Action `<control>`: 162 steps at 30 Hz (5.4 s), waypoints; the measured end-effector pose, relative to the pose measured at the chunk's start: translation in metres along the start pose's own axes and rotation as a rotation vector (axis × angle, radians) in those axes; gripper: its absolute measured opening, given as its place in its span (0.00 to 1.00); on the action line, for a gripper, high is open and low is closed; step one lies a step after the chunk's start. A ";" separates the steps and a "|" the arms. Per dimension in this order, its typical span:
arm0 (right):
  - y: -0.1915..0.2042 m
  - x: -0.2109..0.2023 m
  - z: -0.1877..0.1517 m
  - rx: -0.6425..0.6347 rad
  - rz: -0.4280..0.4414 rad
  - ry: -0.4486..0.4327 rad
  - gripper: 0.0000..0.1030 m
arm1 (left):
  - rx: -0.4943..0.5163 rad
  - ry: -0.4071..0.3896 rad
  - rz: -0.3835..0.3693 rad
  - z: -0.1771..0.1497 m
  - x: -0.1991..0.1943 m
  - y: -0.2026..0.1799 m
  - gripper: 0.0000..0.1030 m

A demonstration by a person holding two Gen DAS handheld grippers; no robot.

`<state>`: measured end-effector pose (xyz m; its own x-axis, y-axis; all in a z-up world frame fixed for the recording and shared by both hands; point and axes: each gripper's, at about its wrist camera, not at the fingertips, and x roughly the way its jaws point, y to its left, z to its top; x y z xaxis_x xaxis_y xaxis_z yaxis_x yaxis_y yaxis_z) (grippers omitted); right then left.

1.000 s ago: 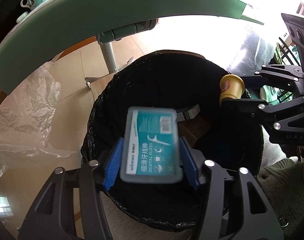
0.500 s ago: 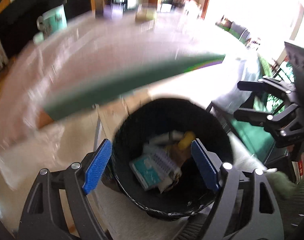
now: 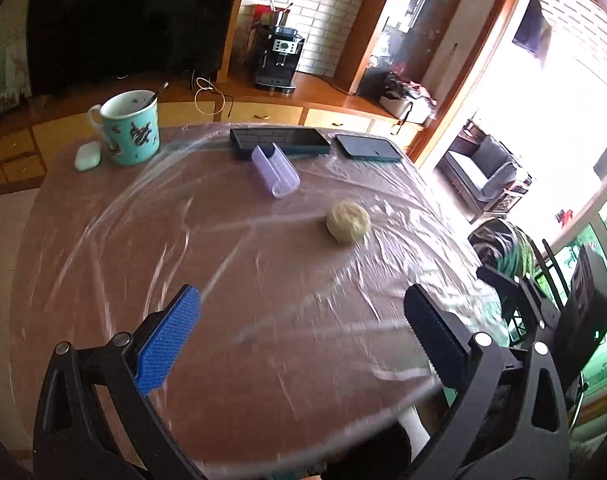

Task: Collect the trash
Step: 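Grasp the lavender plastic rack with the left tool while the right tool grasps the beige bun, then carry the held lavender rack and beige bun down over the black bin, then open both tools to drop the rack and bun into the bin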

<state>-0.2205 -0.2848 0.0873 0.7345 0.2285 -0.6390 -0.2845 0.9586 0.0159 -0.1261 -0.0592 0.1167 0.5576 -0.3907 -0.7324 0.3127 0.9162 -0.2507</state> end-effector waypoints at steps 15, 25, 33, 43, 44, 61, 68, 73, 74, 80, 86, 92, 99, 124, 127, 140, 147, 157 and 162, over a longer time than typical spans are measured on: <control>-0.002 0.109 0.049 0.033 -0.025 0.142 0.86 | 0.008 0.124 0.174 0.087 0.150 0.003 0.98; -0.005 0.135 0.053 0.064 -0.020 0.181 0.71 | -0.030 0.156 0.177 0.098 0.186 0.018 0.86; -0.010 0.146 0.056 0.096 -0.018 0.196 0.49 | -0.020 0.174 0.187 0.099 0.201 0.020 0.57; -0.015 0.137 0.048 0.109 0.005 0.174 0.49 | 0.023 0.138 0.199 0.091 0.185 0.020 0.43; -0.016 0.134 0.046 0.115 0.011 0.171 0.49 | 0.027 0.132 0.194 0.089 0.180 0.021 0.43; -0.018 0.099 0.039 0.147 0.092 0.150 0.49 | 0.093 0.051 0.151 0.035 0.108 0.007 0.44; -0.009 0.076 0.033 0.124 0.113 0.126 0.49 | 0.138 0.021 0.142 0.009 0.078 -0.002 0.44; -0.003 0.060 0.027 0.109 0.126 0.108 0.49 | 0.138 0.011 0.134 -0.006 0.063 -0.001 0.44; -0.002 0.056 0.026 0.107 0.130 0.104 0.49 | 0.140 0.006 0.136 -0.009 0.060 -0.001 0.44; 0.006 0.038 0.018 0.084 0.145 0.087 0.49 | 0.142 -0.011 0.131 -0.028 0.041 -0.001 0.44; 0.015 0.019 0.007 0.063 0.164 0.071 0.49 | 0.148 -0.013 0.116 -0.052 0.025 -0.002 0.44; 0.024 0.001 -0.006 0.035 0.187 0.063 0.49 | 0.168 -0.022 0.096 -0.074 0.007 -0.007 0.44; 0.029 -0.020 -0.022 0.026 0.229 0.059 0.49 | 0.206 -0.036 0.066 -0.100 -0.015 -0.015 0.44; 0.048 -0.068 -0.088 -0.005 0.322 0.126 0.49 | 0.281 0.036 -0.004 -0.177 -0.049 -0.034 0.44; 0.051 -0.069 -0.095 -0.012 0.332 0.140 0.49 | 0.292 0.052 -0.007 -0.183 -0.048 -0.036 0.44; 0.062 -0.059 -0.127 -0.026 0.347 0.226 0.49 | 0.324 0.150 0.001 -0.214 -0.028 -0.041 0.44; 0.066 -0.047 -0.143 -0.034 0.327 0.271 0.49 | 0.324 0.187 0.030 -0.224 -0.012 -0.036 0.44; 0.069 -0.025 -0.161 -0.040 0.290 0.331 0.49 | 0.326 0.247 0.062 -0.235 0.012 -0.027 0.44; 0.070 -0.015 -0.171 -0.039 0.288 0.366 0.49 | 0.331 0.277 0.072 -0.242 0.026 -0.025 0.44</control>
<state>-0.3567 -0.2499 -0.0340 0.3589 0.4028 -0.8420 -0.4727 0.8563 0.2082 -0.3060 -0.0708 -0.0494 0.3737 -0.2468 -0.8941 0.5351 0.8448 -0.0095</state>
